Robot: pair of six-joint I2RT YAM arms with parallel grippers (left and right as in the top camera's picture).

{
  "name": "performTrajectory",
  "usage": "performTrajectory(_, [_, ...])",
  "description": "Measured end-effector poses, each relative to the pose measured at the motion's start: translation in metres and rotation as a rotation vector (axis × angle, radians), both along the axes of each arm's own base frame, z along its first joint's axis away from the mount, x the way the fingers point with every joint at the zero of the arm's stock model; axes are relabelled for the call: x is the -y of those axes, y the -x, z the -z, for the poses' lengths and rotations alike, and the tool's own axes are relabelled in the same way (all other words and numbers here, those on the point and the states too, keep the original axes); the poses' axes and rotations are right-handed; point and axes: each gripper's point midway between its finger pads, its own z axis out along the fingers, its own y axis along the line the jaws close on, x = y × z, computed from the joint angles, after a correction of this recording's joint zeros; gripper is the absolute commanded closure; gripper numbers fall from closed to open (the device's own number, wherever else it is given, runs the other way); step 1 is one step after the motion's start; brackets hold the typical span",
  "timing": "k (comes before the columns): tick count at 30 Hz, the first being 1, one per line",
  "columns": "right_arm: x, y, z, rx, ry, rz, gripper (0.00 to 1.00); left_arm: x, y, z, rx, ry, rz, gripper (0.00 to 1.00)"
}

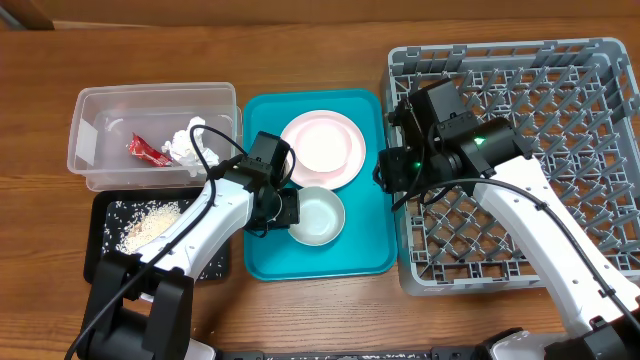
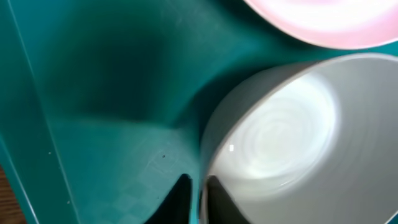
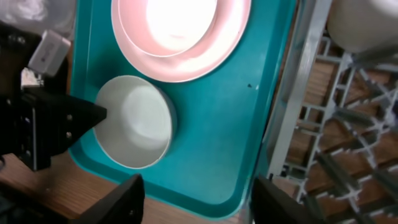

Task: Sort waste into correct bins and load items into the dishwasher
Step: 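Grasp the white bowl rim with the left gripper and lift it, then grasp the bowl with the right gripper and release the left gripper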

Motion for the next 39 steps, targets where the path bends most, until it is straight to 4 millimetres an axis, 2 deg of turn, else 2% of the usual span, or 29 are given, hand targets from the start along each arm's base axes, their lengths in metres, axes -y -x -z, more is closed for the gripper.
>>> performTrajectory(1, [0.000,0.001,0.000,-0.001,0.002,-0.004,0.00,0.000,0.000,0.000,0.000,0.000,0.000,0.96])
performTrajectory(7, [0.001,0.003,0.002,-0.012,0.006,-0.007,0.00,0.000,0.000,0.000,0.000,0.000,-0.002,0.96])
performTrajectory(8, [0.001,0.003,0.002,-0.012,0.007,-0.006,0.04,0.000,0.000,0.000,0.000,0.000,-0.002,0.96])
performTrajectory(9, [0.001,0.003,0.002,-0.012,0.007,-0.007,0.12,0.000,0.000,0.000,0.000,0.001,-0.002,0.96])
performTrajectory(13, [0.001,0.004,0.002,-0.012,0.007,-0.009,0.49,0.000,0.002,-0.003,-0.001,0.005,-0.001,0.96])
performTrajectory(15, [0.001,0.003,0.002,-0.011,0.006,-0.009,0.57,0.000,0.004,-0.011,0.006,0.010,-0.001,0.96])
performTrajectory(17, [0.001,0.003,0.002,-0.010,0.004,-0.007,0.60,0.001,0.002,-0.022,0.032,0.022,-0.001,0.96])
performTrajectory(21, [-0.001,0.002,0.001,-0.003,0.002,-0.012,0.66,0.005,-0.007,-0.059,0.117,0.058,0.000,0.96])
performTrajectory(25, [-0.010,0.005,0.001,0.010,0.006,-0.038,0.67,0.010,-0.008,-0.083,0.162,0.077,0.014,0.96])
performTrajectory(33, [-0.041,0.018,-0.001,0.063,0.035,-0.139,0.68,0.018,-0.001,-0.085,0.156,0.078,0.046,0.96])
performTrajectory(39, [-0.051,0.025,0.000,0.086,0.068,-0.176,0.68,0.019,-0.001,-0.085,0.154,0.083,0.048,0.96])
